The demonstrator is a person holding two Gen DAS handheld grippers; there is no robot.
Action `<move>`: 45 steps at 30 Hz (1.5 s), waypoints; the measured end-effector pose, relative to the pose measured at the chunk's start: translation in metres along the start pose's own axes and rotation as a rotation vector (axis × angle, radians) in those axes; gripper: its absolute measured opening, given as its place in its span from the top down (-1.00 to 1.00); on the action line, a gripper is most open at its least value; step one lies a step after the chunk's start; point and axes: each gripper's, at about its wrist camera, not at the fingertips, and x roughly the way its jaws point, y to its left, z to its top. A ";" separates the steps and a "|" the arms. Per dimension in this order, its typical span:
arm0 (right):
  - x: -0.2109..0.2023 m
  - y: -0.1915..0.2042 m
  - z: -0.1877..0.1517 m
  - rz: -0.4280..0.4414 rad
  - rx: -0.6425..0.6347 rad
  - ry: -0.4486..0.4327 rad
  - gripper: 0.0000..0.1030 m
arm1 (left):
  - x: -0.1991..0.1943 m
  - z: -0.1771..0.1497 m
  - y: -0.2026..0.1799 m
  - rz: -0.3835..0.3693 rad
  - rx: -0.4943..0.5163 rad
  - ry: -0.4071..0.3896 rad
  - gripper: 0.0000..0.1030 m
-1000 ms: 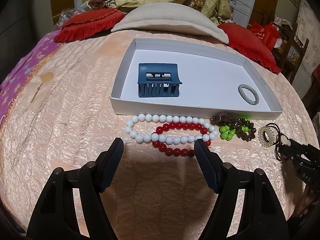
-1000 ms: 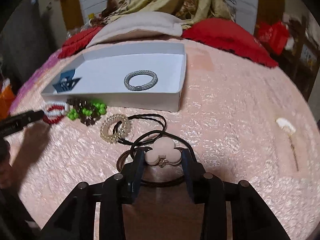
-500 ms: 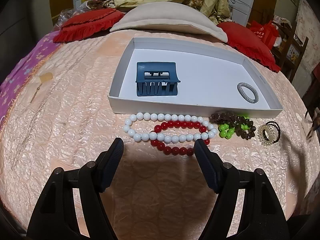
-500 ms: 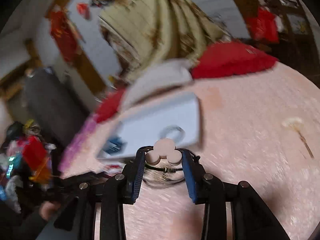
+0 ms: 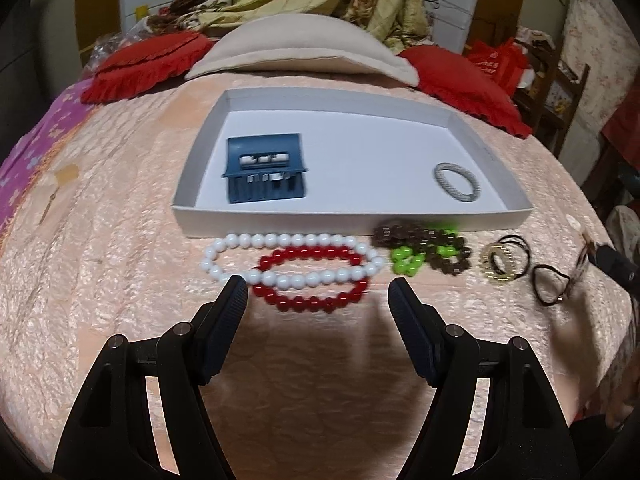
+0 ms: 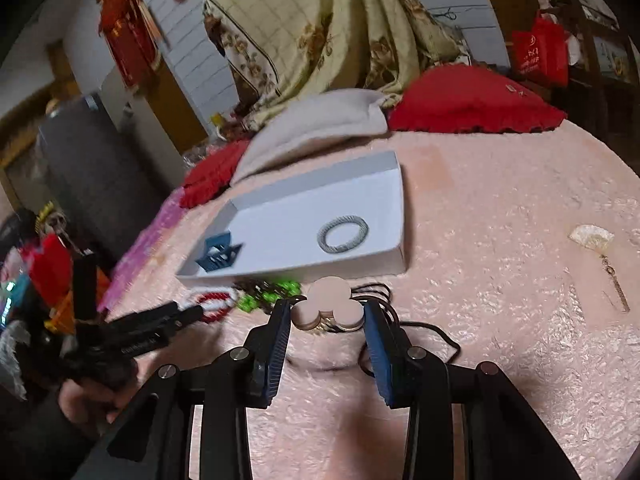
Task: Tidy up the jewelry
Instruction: 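Lift the flower hair tie with the right tool while the left tool grasps a black hair tie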
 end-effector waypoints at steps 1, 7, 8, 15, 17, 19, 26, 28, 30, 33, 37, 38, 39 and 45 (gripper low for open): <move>-0.003 0.000 0.001 0.015 0.005 -0.010 0.30 | -0.001 0.000 -0.003 -0.026 0.011 -0.005 -0.42; -0.030 -0.020 0.008 -0.150 0.066 -0.105 0.30 | -0.004 -0.001 -0.047 -0.195 0.108 -0.012 -0.42; -0.034 -0.027 0.008 -0.182 0.085 -0.104 0.30 | -0.002 0.000 -0.058 -0.225 0.125 -0.009 -0.42; -0.043 -0.054 0.004 -0.427 0.094 -0.059 0.30 | 0.014 -0.013 -0.157 -0.336 0.308 0.037 -0.42; -0.051 -0.059 0.005 -0.477 0.078 -0.070 0.30 | 0.016 -0.014 -0.173 -0.350 0.325 0.036 -0.42; -0.057 -0.066 0.005 -0.516 0.080 -0.076 0.30 | 0.016 -0.013 -0.186 -0.380 0.339 0.039 -0.42; -0.073 -0.087 0.003 -0.507 0.113 -0.074 0.30 | 0.035 -0.011 -0.225 -0.374 0.503 0.059 -0.42; -0.075 -0.087 0.001 -0.500 0.111 -0.074 0.30 | 0.044 -0.018 -0.229 -0.376 0.530 0.090 -0.27; -0.078 -0.089 0.001 -0.486 0.119 -0.076 0.30 | 0.045 -0.022 -0.230 -0.355 0.542 0.078 -0.06; -0.079 -0.091 0.000 -0.470 0.131 -0.076 0.30 | 0.044 -0.018 -0.229 -0.352 0.521 0.076 0.80; -0.074 -0.089 0.000 -0.454 0.131 -0.063 0.30 | 0.043 -0.014 -0.222 -0.351 0.501 0.084 0.80; -0.072 -0.088 0.000 -0.452 0.127 -0.059 0.30 | 0.037 -0.014 -0.219 -0.354 0.498 0.080 0.81; -0.071 -0.086 0.000 -0.451 0.122 -0.056 0.30 | 0.028 -0.014 -0.214 -0.365 0.492 0.072 0.80; -0.069 -0.077 0.001 -0.445 0.102 -0.077 0.30 | -0.038 0.018 -0.148 -0.339 0.393 -0.023 0.80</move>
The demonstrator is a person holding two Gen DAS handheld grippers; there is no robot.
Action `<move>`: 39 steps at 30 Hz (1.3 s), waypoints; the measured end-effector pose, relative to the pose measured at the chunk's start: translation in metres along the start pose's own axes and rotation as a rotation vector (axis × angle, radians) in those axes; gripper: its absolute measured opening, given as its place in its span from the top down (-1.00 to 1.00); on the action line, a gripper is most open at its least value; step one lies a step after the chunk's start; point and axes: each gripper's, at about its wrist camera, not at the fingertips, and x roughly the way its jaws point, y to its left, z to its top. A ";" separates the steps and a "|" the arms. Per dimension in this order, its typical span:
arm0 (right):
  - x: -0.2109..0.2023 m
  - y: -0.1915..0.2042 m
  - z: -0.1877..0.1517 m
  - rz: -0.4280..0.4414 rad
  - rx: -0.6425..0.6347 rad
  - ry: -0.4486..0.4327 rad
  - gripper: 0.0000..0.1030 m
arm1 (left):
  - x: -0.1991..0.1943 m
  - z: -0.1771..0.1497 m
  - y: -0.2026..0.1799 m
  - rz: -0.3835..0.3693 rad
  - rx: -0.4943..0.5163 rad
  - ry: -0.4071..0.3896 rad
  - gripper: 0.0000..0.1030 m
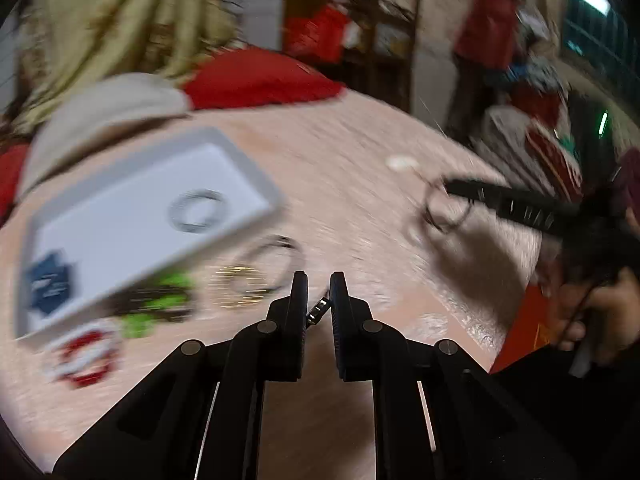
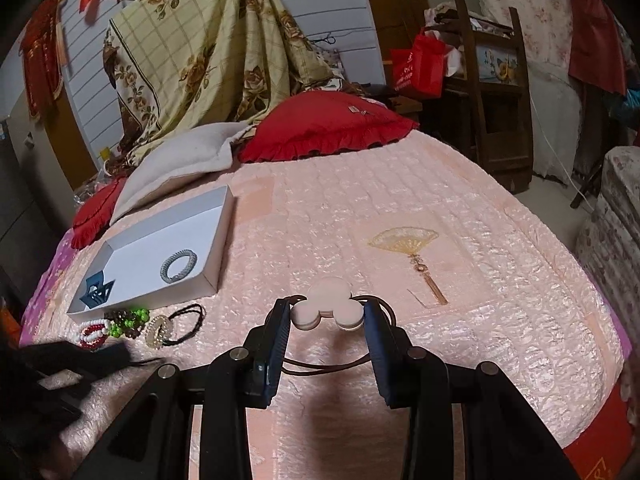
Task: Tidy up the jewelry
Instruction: 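Lift the flower hair tie with the right tool while the left tool grasps a black hair tie, then carry both hair ties over the white tray with both tools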
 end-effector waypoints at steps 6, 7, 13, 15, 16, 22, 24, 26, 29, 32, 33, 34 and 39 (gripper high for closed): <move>0.000 0.022 0.001 0.023 -0.036 -0.029 0.30 | -0.113 0.023 0.103 0.136 -0.175 -0.028 0.81; 0.001 0.027 0.001 0.025 -0.038 -0.026 0.30 | -0.126 0.025 0.114 0.164 -0.172 -0.027 0.81; 0.010 0.063 0.002 0.039 -0.123 -0.036 0.30 | -0.164 0.018 0.174 0.294 -0.161 -0.046 0.81; 0.014 0.068 0.007 0.050 -0.099 -0.036 0.30 | -0.162 0.022 0.185 0.308 -0.165 -0.074 0.81; 0.015 0.068 0.008 0.074 -0.079 -0.030 0.30 | -0.159 0.023 0.191 0.298 -0.179 -0.089 0.81; 0.021 0.075 0.016 0.086 -0.082 -0.046 0.30 | -0.130 0.046 0.201 0.271 -0.169 -0.102 0.81; 0.021 0.080 0.017 0.092 -0.094 -0.049 0.30 | -0.120 0.045 0.197 0.253 -0.151 -0.091 0.81; 0.021 0.085 0.016 0.082 -0.122 -0.060 0.30 | -0.101 0.037 0.198 0.232 -0.169 -0.068 0.81; 0.024 0.091 0.014 0.086 -0.133 -0.050 0.30 | -0.081 0.025 0.205 0.209 -0.219 -0.044 0.81; 0.025 0.095 0.012 0.082 -0.149 -0.044 0.30 | -0.062 0.011 0.211 0.199 -0.280 -0.019 0.81; 0.025 0.098 0.011 0.082 -0.163 -0.046 0.30 | -0.060 0.009 0.211 0.197 -0.293 -0.019 0.81; 0.025 0.101 0.011 0.075 -0.178 -0.054 0.30 | -0.056 0.005 0.213 0.194 -0.317 -0.020 0.81; 0.031 0.120 0.031 0.071 -0.229 -0.085 0.30 | -0.046 0.000 0.215 0.166 -0.418 -0.064 0.81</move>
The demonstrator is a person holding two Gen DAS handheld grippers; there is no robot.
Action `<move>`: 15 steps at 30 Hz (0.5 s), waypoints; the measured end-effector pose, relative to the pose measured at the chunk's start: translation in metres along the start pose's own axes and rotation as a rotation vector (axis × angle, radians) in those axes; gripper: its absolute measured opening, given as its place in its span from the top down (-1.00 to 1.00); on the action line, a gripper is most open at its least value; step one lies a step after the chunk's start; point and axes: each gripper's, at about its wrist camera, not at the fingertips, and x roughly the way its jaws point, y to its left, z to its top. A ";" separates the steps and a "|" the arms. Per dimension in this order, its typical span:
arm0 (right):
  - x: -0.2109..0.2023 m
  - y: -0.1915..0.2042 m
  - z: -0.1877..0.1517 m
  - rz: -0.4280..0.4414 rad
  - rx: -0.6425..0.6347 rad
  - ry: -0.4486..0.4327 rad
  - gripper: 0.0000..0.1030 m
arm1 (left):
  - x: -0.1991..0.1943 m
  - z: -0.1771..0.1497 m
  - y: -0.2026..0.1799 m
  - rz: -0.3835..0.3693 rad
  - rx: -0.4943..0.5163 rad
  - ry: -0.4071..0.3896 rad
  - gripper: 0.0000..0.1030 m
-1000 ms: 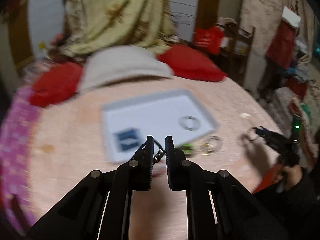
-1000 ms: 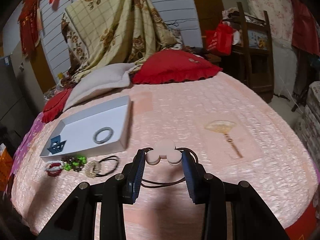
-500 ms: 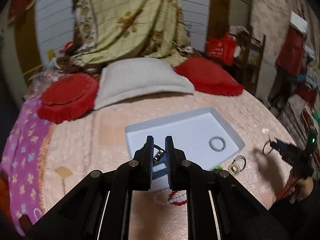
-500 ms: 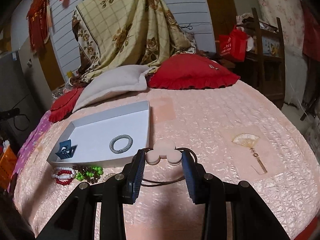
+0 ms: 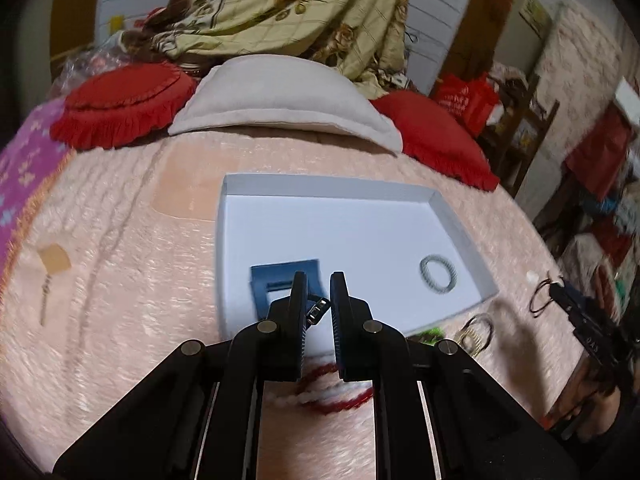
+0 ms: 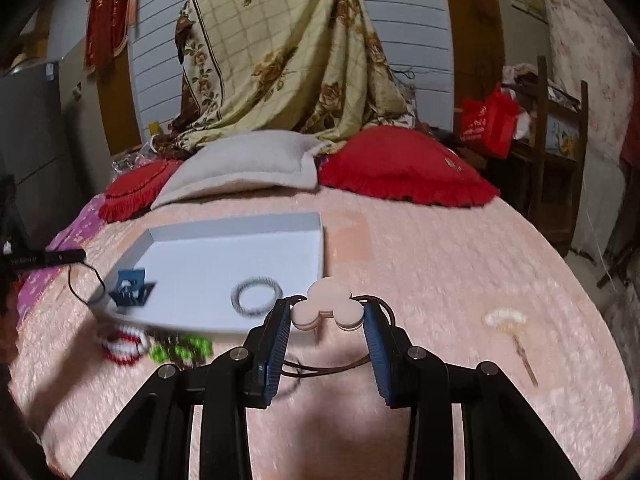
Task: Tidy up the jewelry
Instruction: 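Carry both hair ties over the white tray with both tools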
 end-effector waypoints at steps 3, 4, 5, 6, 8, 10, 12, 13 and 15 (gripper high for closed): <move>0.016 0.006 0.022 0.015 -0.001 -0.009 0.30 | 0.006 0.007 -0.009 -0.048 -0.039 -0.027 0.81; 0.023 0.008 0.028 0.024 -0.002 -0.004 0.30 | 0.010 0.011 -0.015 -0.065 -0.043 -0.032 0.81; 0.033 0.011 0.035 0.030 0.002 0.004 0.30 | 0.017 0.014 -0.022 -0.073 -0.037 -0.035 0.81; 0.045 0.013 0.041 0.036 0.011 0.015 0.30 | 0.023 0.018 -0.027 -0.077 -0.029 -0.038 0.81; 0.065 0.015 0.049 0.059 0.031 0.035 0.30 | 0.039 0.024 -0.034 -0.094 -0.031 -0.033 0.81; 0.092 0.018 0.056 0.053 0.042 0.057 0.30 | 0.058 0.029 -0.036 -0.088 -0.035 -0.026 0.81; 0.117 0.018 0.059 0.080 0.070 0.079 0.30 | 0.076 0.036 -0.036 -0.085 -0.038 -0.013 0.81; 0.131 0.018 0.061 0.100 0.081 0.098 0.30 | 0.092 0.041 -0.035 -0.058 -0.036 -0.002 0.81; 0.156 0.023 0.061 0.113 0.086 0.138 0.30 | 0.110 0.046 -0.030 -0.031 -0.042 0.009 0.81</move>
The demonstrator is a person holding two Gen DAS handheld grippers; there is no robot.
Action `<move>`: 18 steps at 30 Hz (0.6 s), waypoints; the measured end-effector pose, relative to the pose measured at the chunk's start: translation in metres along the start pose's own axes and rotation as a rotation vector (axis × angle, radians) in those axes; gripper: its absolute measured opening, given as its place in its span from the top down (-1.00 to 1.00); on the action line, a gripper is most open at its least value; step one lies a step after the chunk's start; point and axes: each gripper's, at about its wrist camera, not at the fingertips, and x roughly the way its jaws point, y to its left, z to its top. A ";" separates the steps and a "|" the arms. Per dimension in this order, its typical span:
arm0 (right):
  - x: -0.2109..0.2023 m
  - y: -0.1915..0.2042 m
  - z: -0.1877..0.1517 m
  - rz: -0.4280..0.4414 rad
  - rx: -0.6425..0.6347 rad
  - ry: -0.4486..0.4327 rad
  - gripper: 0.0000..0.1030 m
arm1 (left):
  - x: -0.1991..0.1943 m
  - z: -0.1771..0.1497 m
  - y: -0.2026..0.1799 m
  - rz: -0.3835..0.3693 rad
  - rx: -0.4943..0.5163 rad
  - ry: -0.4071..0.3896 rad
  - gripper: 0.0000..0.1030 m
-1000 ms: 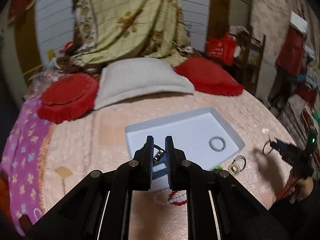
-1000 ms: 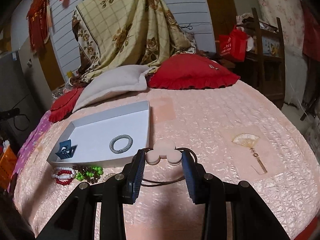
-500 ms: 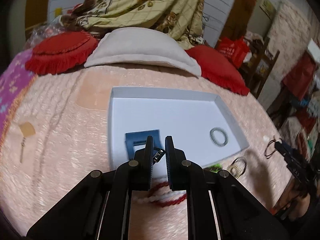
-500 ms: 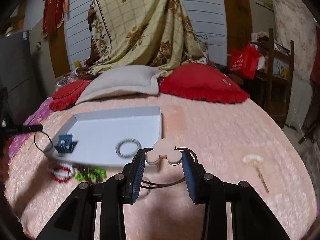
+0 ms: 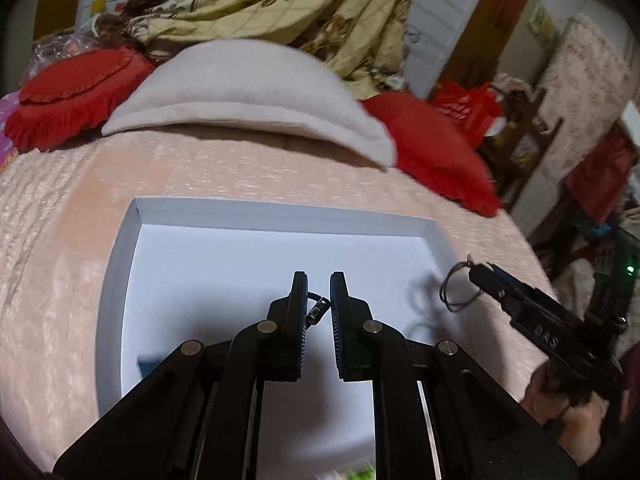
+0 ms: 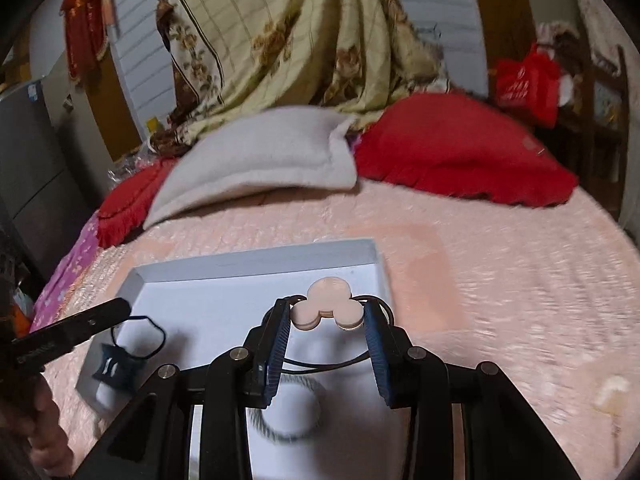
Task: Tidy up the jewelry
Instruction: 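Carry both hair ties over the white tray with both tools, then open both tools to drop the hair ties into the tray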
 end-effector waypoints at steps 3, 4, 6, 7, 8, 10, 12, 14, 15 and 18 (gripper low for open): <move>0.035 0.004 -0.002 0.012 0.006 0.067 0.30 | 0.030 0.004 0.015 0.068 -0.031 0.041 0.81; 0.041 0.003 -0.002 0.008 0.009 0.075 0.30 | 0.036 0.004 0.020 0.095 -0.043 0.048 0.81; 0.049 0.002 -0.001 -0.009 0.011 0.090 0.30 | 0.042 0.003 0.027 0.121 -0.063 0.063 0.81; 0.051 0.001 -0.001 -0.015 0.018 0.097 0.30 | 0.043 0.003 0.029 0.135 -0.067 0.067 0.81; 0.053 0.001 0.000 -0.016 0.018 0.104 0.30 | 0.044 0.004 0.032 0.144 -0.072 0.070 0.81; 0.055 0.000 0.002 -0.014 0.013 0.106 0.30 | 0.044 0.005 0.033 0.147 -0.072 0.073 0.81; 0.055 -0.002 0.002 -0.018 0.025 0.111 0.25 | 0.043 0.005 0.032 0.164 -0.066 0.070 0.80; 0.050 -0.004 0.004 -0.005 0.037 0.096 0.16 | 0.039 0.005 0.032 0.176 -0.060 0.062 0.77; 0.048 -0.004 0.004 -0.001 0.037 0.088 0.14 | 0.037 0.005 0.031 0.180 -0.052 0.060 0.69; 0.036 -0.002 0.008 -0.005 0.036 0.053 0.14 | 0.030 0.005 0.031 0.197 -0.028 0.035 0.16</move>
